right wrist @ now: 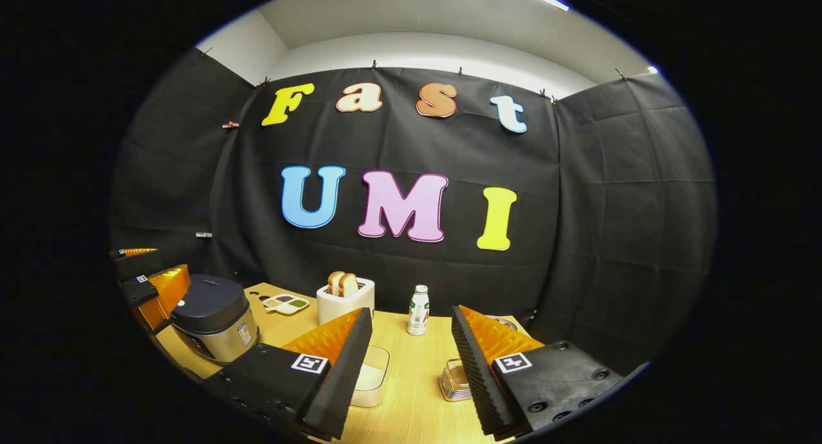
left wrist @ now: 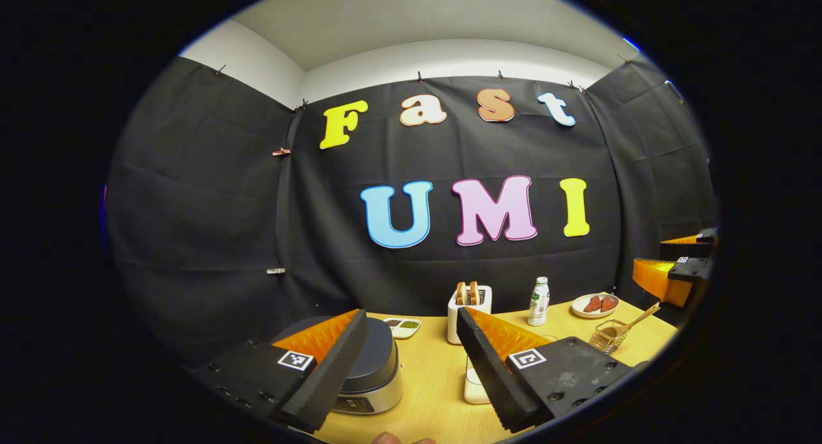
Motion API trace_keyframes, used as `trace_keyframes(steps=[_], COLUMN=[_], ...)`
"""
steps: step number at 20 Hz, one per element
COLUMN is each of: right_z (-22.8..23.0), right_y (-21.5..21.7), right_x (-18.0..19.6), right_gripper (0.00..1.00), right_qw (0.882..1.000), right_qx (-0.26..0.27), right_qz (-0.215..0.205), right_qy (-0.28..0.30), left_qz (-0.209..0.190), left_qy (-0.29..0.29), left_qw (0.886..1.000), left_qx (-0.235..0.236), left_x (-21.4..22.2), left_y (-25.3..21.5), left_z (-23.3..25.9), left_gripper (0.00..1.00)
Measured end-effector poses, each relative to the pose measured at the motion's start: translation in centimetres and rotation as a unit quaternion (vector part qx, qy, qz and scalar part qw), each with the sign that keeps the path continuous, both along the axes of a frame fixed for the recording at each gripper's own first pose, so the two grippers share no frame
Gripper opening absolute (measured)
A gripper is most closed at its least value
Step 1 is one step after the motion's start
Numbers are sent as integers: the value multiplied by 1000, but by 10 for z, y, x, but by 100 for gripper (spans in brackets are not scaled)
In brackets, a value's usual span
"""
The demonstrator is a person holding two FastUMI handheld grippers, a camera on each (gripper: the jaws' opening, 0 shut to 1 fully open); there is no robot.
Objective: Close the left gripper, press the button to open the rice cooker; take a wooden spoon from the chopstick holder with the right hand, scoop a spoonful of rice and pour it into the rice cooker, then put the wooden spoon back into the chopstick holder.
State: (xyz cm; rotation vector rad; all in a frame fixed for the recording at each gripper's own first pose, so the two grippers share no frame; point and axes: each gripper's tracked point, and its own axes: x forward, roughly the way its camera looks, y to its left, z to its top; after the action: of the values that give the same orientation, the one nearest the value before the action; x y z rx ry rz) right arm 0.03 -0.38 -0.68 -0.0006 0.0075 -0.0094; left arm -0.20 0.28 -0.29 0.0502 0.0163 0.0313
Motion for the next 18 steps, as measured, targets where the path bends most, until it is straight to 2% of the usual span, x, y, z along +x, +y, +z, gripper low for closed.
trace_keyframes(steps=[18], right_z=[-2], right_y=[10], right_x=[7], right_gripper=[79], right_qw=[1000], right_qx=[-8], right_qz=[-3], right_qy=[4], left_qz=[22], left_qy=[17], left_qw=[1000], left_qx=[8], left_x=[12], left_y=[23], left_z=[-13], left_gripper=[94])
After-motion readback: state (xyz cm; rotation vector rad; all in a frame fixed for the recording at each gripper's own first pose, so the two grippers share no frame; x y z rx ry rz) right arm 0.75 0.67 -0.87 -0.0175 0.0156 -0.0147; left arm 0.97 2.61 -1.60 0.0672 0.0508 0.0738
